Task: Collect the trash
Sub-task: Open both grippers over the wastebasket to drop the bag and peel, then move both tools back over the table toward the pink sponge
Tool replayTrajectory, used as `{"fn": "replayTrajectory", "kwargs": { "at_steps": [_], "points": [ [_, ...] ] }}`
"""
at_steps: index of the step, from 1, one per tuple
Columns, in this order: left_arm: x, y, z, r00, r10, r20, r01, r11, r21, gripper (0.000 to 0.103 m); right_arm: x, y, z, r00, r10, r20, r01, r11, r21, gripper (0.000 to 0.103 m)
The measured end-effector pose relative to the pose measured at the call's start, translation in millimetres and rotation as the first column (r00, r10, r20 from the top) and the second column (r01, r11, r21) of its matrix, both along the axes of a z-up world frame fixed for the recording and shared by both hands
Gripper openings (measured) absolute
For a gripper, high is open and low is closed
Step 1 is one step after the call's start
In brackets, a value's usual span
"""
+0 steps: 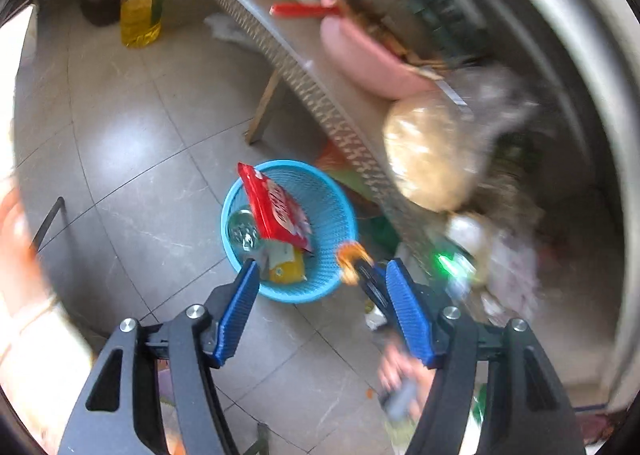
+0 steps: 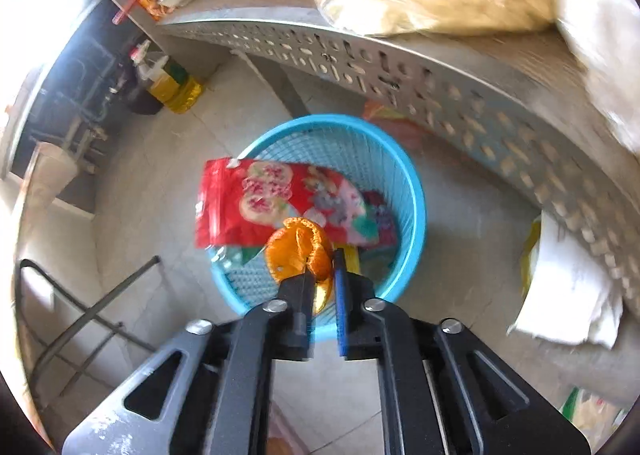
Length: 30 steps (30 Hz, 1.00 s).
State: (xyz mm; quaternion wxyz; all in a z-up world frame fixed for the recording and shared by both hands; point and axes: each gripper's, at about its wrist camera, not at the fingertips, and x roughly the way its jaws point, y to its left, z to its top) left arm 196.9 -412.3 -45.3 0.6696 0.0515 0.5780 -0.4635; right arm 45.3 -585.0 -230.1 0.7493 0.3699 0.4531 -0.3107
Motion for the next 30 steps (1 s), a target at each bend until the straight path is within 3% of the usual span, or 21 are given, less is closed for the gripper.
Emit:
{"fn": "replayTrajectory", "kwargs": {
  "at_steps": [1, 4, 8, 15, 20, 25, 30],
  "points": [
    [-4.4, 14.6, 8.3, 1.0, -0.01, 0.014, 0.01, 1.0, -0.016, 0.068, 4.4, -2.5, -6.4, 1.0, 0.001, -0.031, -0.001, 1.0, -0.013, 0.054],
    [-20.9, 64.3, 28.5, 0.996, -0.013, 0.085, 0.018, 0.998, -0.06, 0.071, 4.6, -7.5, -20.2, 0.995, -0.023, -0.101, 0.019, 0.999, -0.043, 0.054],
    [-29.1, 137.3, 46.2, 0.974, 0.062, 0.22, -0.044, 0.995, -0.085, 0.074, -14.9, -0.7, -8.9, 0.997, -0.049, -0.066, 0.047, 0.998, -0.04, 0.054],
    [-30.1, 236.5, 53.8, 0.937, 0.217, 0.272, -0.191, 0.974, -0.12, 0.076, -45.8, 49.5, 43.4, 1.0, -0.007, 0.022, 0.009, 0.997, -0.076, 0.055],
    [-27.3, 290.1, 59.4, 0.905, 0.307, 0.293, -0.269, 0.949, -0.163, 0.077, -36.3, 95.1, 93.0, 0.991, 0.106, 0.084, -0.097, 0.989, -0.113, 0.062],
    [-29.7, 329.3, 70.0, 0.872, 0.374, 0.317, -0.323, 0.925, -0.201, 0.08, -8.3, 144.1, 171.7, 0.945, 0.273, 0.182, -0.226, 0.943, -0.242, 0.072],
    [-41.1, 372.7, 75.3, 0.82, 0.43, 0.378, -0.379, 0.903, -0.205, 0.086, 29.5, 197.9, 214.4, 0.864, 0.446, 0.235, -0.379, 0.882, -0.28, 0.081]
  ]
}}
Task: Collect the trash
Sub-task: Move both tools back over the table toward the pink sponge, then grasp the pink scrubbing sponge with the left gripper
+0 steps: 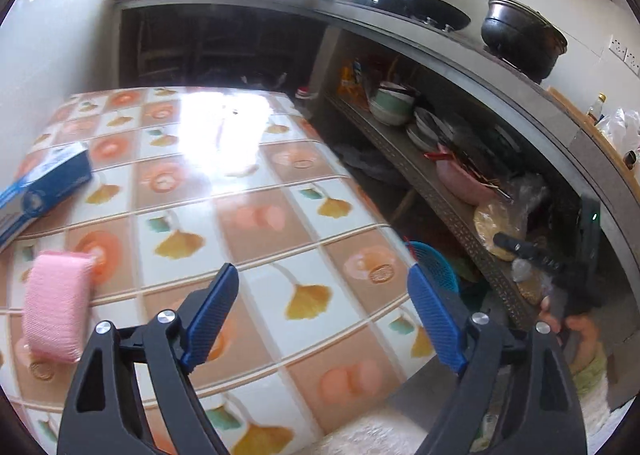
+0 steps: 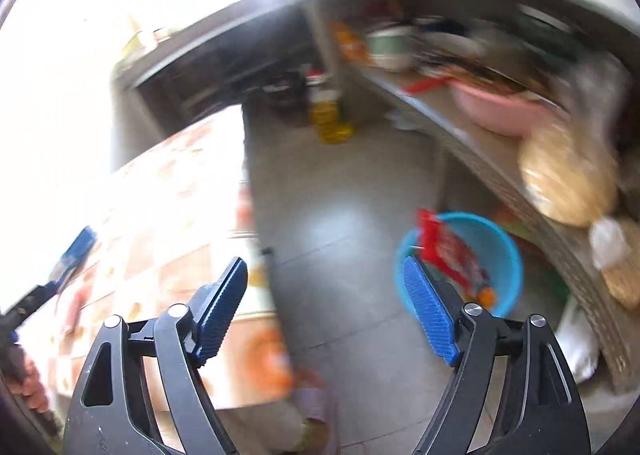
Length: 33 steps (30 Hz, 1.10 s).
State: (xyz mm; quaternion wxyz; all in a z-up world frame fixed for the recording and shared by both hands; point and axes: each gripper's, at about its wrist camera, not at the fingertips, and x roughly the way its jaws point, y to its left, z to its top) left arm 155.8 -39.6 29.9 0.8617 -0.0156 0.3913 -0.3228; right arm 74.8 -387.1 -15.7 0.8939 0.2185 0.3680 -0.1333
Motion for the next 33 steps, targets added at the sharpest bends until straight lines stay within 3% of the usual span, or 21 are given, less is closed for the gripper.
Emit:
{"fn": "replayTrajectory", "kwargs": {
  "at_steps": [4, 12, 15, 19, 22, 24, 27, 30, 33],
  "points": [
    [-16.0, 45.5, -7.9, 0.999, 0.051, 0.017, -0.052, 0.998, 0.025, 0.094, 30.5, 41.2, 3.2, 0.99, 0.137, -0.017, -0.137, 0.99, 0.039, 0.085],
    [-23.9, 116.5, -28.3, 0.975, 0.22, 0.027, -0.222, 0.972, 0.076, 0.097, 70.6, 120.2, -3.3, 0.937, 0.345, -0.058, -0.341, 0.938, 0.065, 0.085],
    [-15.2, 137.9, -35.1, 0.955, 0.295, 0.022, -0.296, 0.95, 0.102, 0.097, 71.8, 140.1, -1.3, 0.927, 0.367, -0.075, -0.365, 0.93, 0.042, 0.085],
    [3.2, 149.6, -37.4, 0.943, 0.328, 0.063, -0.334, 0.932, 0.139, 0.097, 73.4, 151.7, -4.9, 0.915, 0.391, -0.1, -0.388, 0.921, 0.044, 0.085],
    [26.7, 148.6, -47.6, 0.956, 0.291, 0.043, -0.293, 0.935, 0.201, 0.097, 74.9, 156.7, -5.6, 0.911, 0.396, -0.113, -0.394, 0.918, 0.042, 0.085],
    [43.1, 146.2, -57.1, 0.954, 0.295, 0.056, -0.298, 0.911, 0.285, 0.097, 74.6, 157.8, -4.9, 0.911, 0.397, -0.114, -0.394, 0.918, 0.044, 0.085],
    [59.3, 145.6, -62.5, 0.957, 0.282, 0.072, -0.29, 0.898, 0.332, 0.097, 74.1, 158.1, -4.0, 0.912, 0.395, -0.112, -0.393, 0.919, 0.041, 0.085],
    [74.8, 147.9, -68.5, 0.954, 0.298, 0.025, -0.289, 0.896, 0.337, 0.097, 75.4, 159.0, -5.7, 0.911, 0.394, -0.119, -0.392, 0.919, 0.043, 0.085],
    [84.3, 152.6, -71.6, 0.948, 0.318, -0.034, -0.295, 0.91, 0.291, 0.097, 76.7, 161.3, -6.1, 0.91, 0.396, -0.126, -0.394, 0.918, 0.036, 0.085]
  ]
}}
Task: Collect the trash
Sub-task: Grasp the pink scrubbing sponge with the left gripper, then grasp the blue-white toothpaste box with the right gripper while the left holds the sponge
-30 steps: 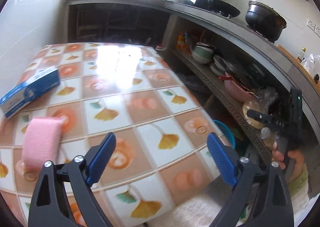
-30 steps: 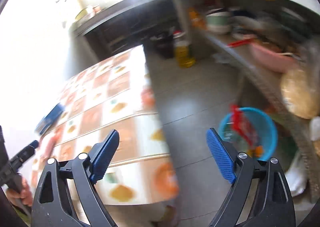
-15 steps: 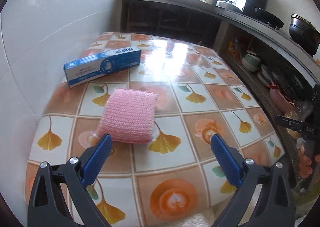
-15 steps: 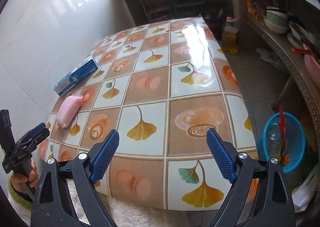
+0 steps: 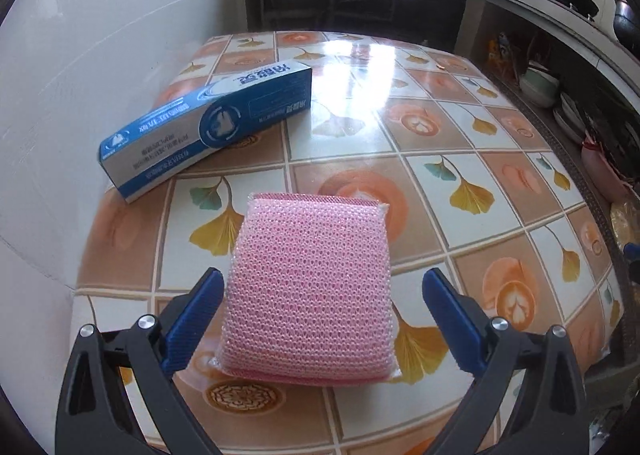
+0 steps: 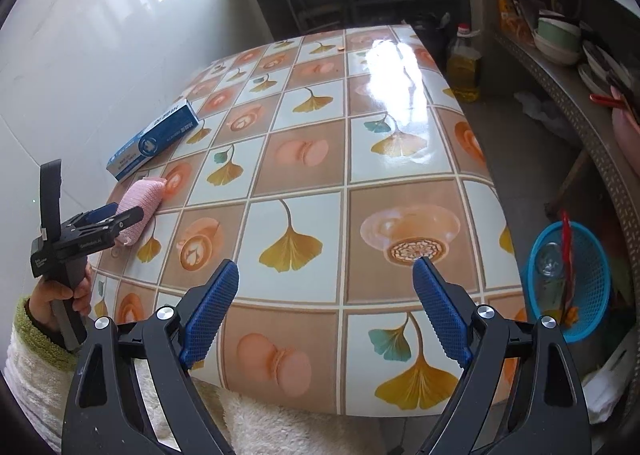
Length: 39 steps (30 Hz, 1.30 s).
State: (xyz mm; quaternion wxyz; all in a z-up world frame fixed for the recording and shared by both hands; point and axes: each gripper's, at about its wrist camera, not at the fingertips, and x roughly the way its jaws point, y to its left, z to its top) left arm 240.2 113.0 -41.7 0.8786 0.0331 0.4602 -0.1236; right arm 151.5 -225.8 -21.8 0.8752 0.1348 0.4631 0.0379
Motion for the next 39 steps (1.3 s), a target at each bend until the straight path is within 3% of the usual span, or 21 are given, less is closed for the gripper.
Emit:
{"fn": "replayTrajectory", "kwargs": {
  "at_steps": [5, 9, 14, 17, 30, 39],
  "points": [
    [5.6, 4.7, -3.7, 0.999, 0.021, -0.039, -0.023, 0.999, -0.049, 0.097, -0.6, 1.3, 0.4, 1.0, -0.001, 0.008, 0.001, 1.0, 0.009, 0.085],
    [4.3, 0.5, -15.3, 0.997, 0.013, -0.071, -0.014, 1.0, -0.007, 0.097, -1.9, -0.3, -1.6, 1.0, -0.004, 0.01, 0.004, 1.0, 0.023, 0.085],
    [-1.8, -7.6, -18.2, 0.999, 0.003, -0.047, 0.001, 0.996, 0.084, 0.09, -4.3, -5.8, -1.7, 1.0, -0.013, 0.012, 0.013, 0.999, 0.035, 0.085],
    [-3.4, -6.5, -15.2, 0.999, 0.014, -0.046, -0.011, 0.997, 0.081, 0.081, -6.1, -9.8, 0.0, 1.0, -0.022, 0.018, 0.022, 0.999, 0.041, 0.085],
    [-19.1, 14.9, -13.3, 0.996, 0.082, -0.018, -0.081, 0.995, 0.063, 0.079, 2.5, 6.7, 3.8, 1.0, -0.011, 0.006, 0.011, 1.0, 0.01, 0.085],
    [-32.0, 44.1, -10.0, 0.988, 0.152, -0.009, -0.152, 0.988, 0.007, 0.079, 31.5, 45.6, 12.4, 0.996, 0.084, 0.005, -0.084, 0.996, -0.01, 0.085]
  ]
}}
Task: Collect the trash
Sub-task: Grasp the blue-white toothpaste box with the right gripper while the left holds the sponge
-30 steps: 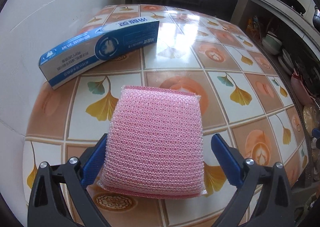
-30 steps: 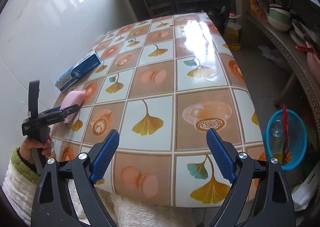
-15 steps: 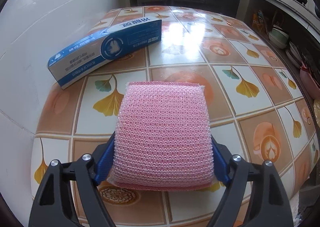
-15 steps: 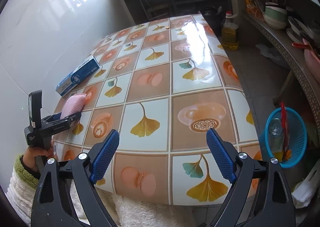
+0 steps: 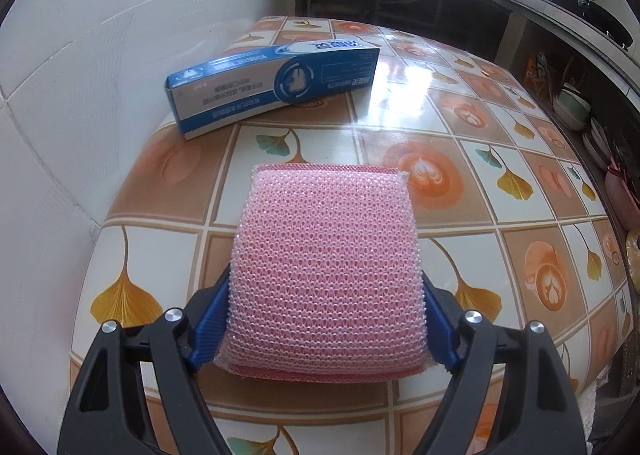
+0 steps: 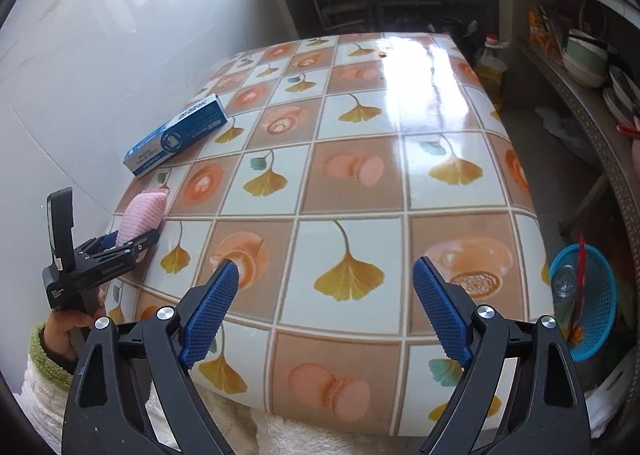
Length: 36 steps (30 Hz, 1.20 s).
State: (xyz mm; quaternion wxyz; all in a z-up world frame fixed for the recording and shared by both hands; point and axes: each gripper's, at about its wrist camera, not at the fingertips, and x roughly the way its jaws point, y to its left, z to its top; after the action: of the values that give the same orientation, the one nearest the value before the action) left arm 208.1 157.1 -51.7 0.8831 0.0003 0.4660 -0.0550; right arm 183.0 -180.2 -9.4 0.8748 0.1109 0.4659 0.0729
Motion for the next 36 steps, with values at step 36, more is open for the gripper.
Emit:
{"fn": "replayTrajectory", "kwargs": {
  "at_steps": [36],
  "points": [
    [-38.5, 49.6, 5.0, 0.99, 0.135, 0.028, -0.121, 0.951, -0.284, 0.079, 216.2, 220.5, -8.3, 0.698, 0.698, -0.158, -0.701, 0.712, 0.05, 0.076]
  ]
}}
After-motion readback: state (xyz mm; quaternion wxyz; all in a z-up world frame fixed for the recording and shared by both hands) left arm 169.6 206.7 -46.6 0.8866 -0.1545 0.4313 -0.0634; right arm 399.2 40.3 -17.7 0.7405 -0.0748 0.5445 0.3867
